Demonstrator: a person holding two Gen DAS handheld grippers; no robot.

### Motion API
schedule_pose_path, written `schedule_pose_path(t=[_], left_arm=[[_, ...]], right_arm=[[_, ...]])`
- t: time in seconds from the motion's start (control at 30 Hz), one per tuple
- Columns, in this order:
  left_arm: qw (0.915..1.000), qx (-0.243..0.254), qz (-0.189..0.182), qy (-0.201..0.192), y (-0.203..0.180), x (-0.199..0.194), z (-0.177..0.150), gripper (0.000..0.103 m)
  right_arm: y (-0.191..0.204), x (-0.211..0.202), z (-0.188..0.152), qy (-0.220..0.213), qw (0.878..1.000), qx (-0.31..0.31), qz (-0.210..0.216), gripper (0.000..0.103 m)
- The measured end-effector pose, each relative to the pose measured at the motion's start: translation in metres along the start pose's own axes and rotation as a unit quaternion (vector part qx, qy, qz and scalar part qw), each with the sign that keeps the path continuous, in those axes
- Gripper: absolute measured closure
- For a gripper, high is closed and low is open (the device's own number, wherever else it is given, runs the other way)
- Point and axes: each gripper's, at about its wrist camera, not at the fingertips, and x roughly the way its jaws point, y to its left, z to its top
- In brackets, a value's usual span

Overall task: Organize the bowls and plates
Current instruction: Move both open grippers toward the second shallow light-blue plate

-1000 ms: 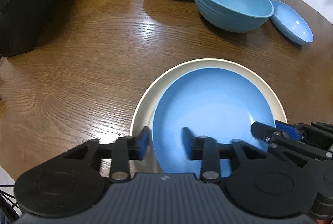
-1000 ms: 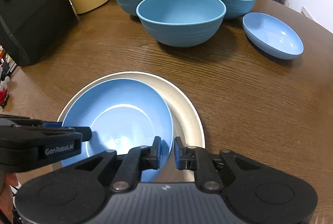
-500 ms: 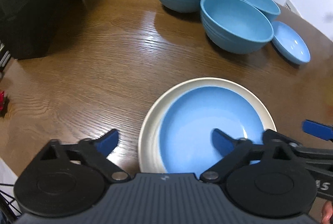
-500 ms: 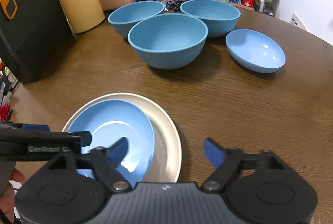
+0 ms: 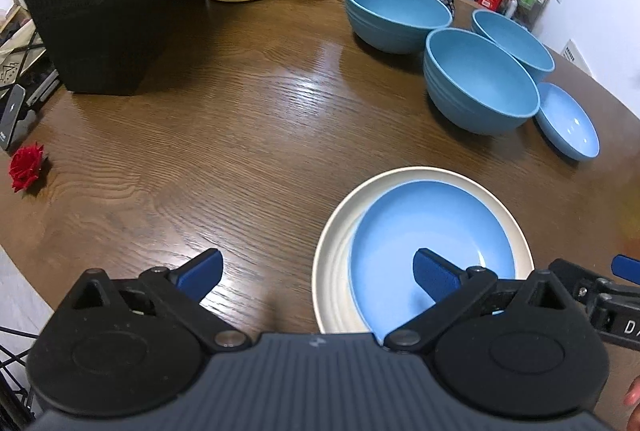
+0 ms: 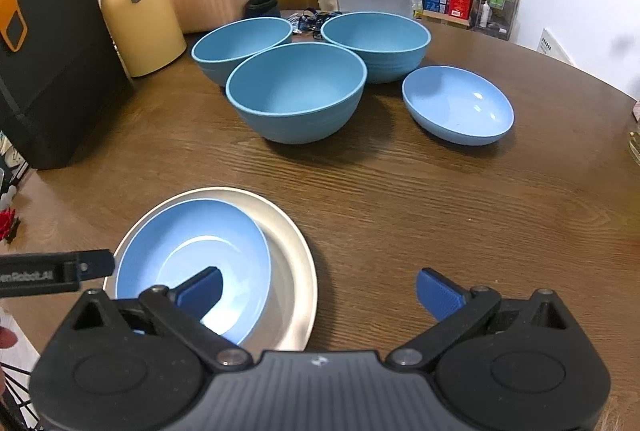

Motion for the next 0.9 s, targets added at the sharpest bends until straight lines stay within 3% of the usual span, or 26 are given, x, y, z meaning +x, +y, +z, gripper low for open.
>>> schedule_pose_path(t=[0.57, 0.9], left_arm=[[0.9996, 0.013, -0.018, -0.018, 0.025, -0.013, 0.010, 0.000], [0.9971, 0.052, -0.050, -0.026, 0.002, -0.018, 0.022, 0.000]], right_arm=[[0.016, -0.014, 0.003, -0.012, 0.999, 0.015, -0.035, 0.000], [0.009, -0.029, 0.007, -0.009, 0.998, 0.010, -0.067, 0.000]])
